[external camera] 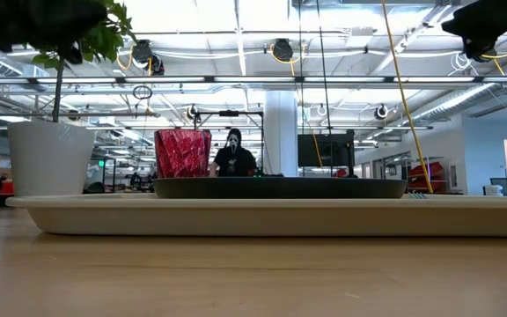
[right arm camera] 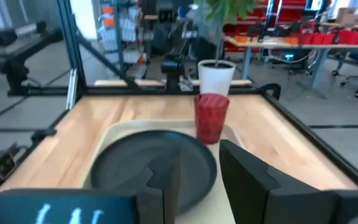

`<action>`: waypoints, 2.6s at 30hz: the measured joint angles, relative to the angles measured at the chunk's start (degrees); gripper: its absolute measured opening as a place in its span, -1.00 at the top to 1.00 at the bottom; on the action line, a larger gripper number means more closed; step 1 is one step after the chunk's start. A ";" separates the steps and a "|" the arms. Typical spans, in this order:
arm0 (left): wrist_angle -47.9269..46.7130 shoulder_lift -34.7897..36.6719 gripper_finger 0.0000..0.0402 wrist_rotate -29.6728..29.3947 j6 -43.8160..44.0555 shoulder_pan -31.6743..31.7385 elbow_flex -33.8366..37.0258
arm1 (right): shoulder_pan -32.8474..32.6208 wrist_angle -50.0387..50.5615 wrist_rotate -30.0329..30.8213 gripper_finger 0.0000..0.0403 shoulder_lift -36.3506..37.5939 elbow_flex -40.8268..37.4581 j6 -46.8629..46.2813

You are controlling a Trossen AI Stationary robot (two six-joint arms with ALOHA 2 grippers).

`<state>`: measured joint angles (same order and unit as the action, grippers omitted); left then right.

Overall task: Pick and place plate/cup/fork/spoon on tray
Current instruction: Return to Home Position

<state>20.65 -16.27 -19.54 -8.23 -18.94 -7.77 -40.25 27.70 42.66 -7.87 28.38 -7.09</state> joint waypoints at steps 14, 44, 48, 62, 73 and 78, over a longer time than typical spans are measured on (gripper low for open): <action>1.96 -0.20 0.77 12.48 8.17 8.82 5.90 | 0.21 -24.48 0.80 0.48 1.87 -15.43 5.35; -0.51 0.26 0.77 24.94 8.57 23.66 7.21 | 3.18 -26.89 -0.95 0.48 7.77 -18.81 9.98; -0.58 0.26 0.77 28.21 9.68 26.22 7.21 | 3.21 -31.59 -4.69 0.48 7.75 -18.78 11.89; -0.88 0.26 0.77 34.63 12.08 29.70 7.21 | 9.86 -41.96 -14.79 0.48 7.64 -26.71 10.25; -1.60 0.17 0.77 34.69 11.76 29.92 7.19 | 20.08 -42.13 -23.60 0.48 7.18 -27.28 7.65; -1.34 0.17 0.77 34.70 12.81 29.92 7.19 | 24.81 -40.90 -27.01 0.48 7.01 -26.71 7.90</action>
<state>19.31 -16.10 15.16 4.58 10.98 -0.58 -15.44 -13.20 15.66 -0.87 1.67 0.81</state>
